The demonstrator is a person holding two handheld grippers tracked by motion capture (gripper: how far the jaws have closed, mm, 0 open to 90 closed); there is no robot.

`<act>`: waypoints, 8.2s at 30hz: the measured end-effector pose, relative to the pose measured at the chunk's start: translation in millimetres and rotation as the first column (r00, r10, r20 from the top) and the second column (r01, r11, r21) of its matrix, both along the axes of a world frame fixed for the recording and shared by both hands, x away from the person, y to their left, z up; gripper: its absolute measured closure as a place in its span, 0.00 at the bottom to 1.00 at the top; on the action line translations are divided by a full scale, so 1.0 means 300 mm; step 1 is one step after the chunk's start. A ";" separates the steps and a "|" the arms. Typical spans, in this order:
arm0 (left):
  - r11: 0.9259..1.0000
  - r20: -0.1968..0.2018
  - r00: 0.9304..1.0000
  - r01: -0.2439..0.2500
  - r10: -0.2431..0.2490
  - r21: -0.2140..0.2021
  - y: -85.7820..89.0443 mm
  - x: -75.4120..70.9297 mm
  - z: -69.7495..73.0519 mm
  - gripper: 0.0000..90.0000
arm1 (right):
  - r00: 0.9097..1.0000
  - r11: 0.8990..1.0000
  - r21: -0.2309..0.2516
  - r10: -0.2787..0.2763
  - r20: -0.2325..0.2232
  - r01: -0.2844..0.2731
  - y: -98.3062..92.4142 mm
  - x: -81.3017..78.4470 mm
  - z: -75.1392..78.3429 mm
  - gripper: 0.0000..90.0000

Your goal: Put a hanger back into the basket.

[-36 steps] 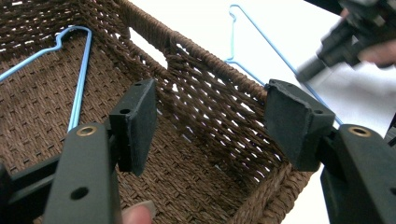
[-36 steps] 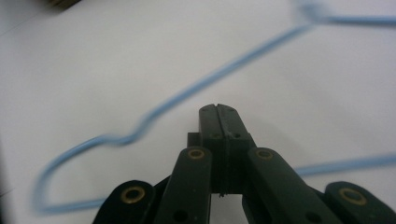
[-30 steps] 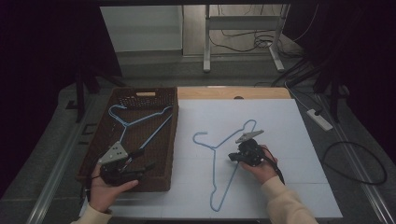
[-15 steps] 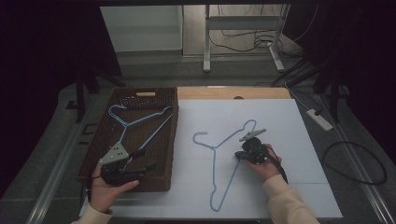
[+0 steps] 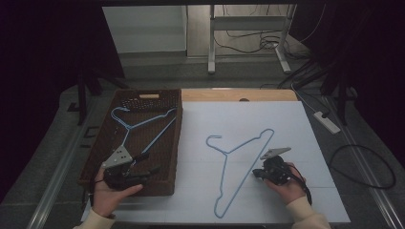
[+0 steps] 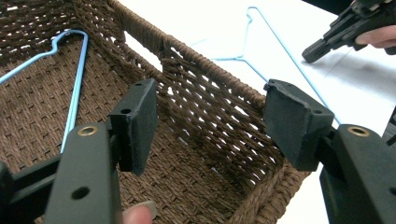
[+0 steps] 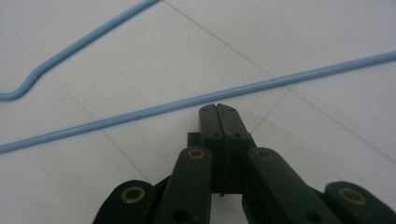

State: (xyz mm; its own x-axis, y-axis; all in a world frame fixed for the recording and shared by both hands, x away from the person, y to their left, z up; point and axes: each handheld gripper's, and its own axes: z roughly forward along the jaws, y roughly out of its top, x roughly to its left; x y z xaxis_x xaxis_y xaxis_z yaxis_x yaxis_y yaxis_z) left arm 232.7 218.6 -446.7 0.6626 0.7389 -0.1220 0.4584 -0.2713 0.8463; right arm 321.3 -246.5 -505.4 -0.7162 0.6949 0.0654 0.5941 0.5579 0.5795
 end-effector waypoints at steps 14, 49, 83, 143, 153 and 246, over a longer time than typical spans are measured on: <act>1.000 -0.003 1.000 -0.005 0.005 -0.005 0.012 0.003 -0.004 0.41 | 0.999 0.997 -0.082 0.000 -0.043 -0.004 0.070 0.121 0.000 1.00; 1.000 -0.001 1.000 0.005 -0.005 -0.003 -0.002 0.003 -0.005 0.41 | 1.000 1.000 -0.012 0.019 0.024 -0.019 0.087 0.112 0.109 0.82; 1.000 0.000 1.000 0.001 -0.001 0.006 -0.001 0.000 -0.007 0.41 | 0.981 0.944 -0.306 0.065 -0.182 -0.119 0.416 0.382 0.027 0.98; 0.970 -0.204 0.954 0.237 -0.220 0.058 -0.569 0.105 -0.029 0.37 | 0.988 0.992 -0.086 0.105 0.109 -0.096 0.285 0.234 0.199 0.98; 0.953 -0.294 0.929 0.273 -0.224 0.135 -0.720 0.152 -0.146 0.37 | 0.987 0.993 -0.076 0.104 0.121 -0.095 0.283 0.228 0.202 0.98; 0.962 -0.084 0.996 -0.055 0.033 -0.269 -0.027 0.128 0.234 0.97 | 0.967 0.954 0.300 -0.090 0.238 0.015 -0.159 -0.084 0.105 0.39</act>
State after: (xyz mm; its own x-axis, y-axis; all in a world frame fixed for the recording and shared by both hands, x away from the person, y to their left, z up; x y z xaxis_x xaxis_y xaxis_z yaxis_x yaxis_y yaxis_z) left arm 271.1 210.6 -376.5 0.6107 0.6993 -0.3715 0.5322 -0.0151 0.8465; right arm 296.0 -294.4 -473.8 -0.6988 0.7085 0.0985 0.4357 0.3125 0.8441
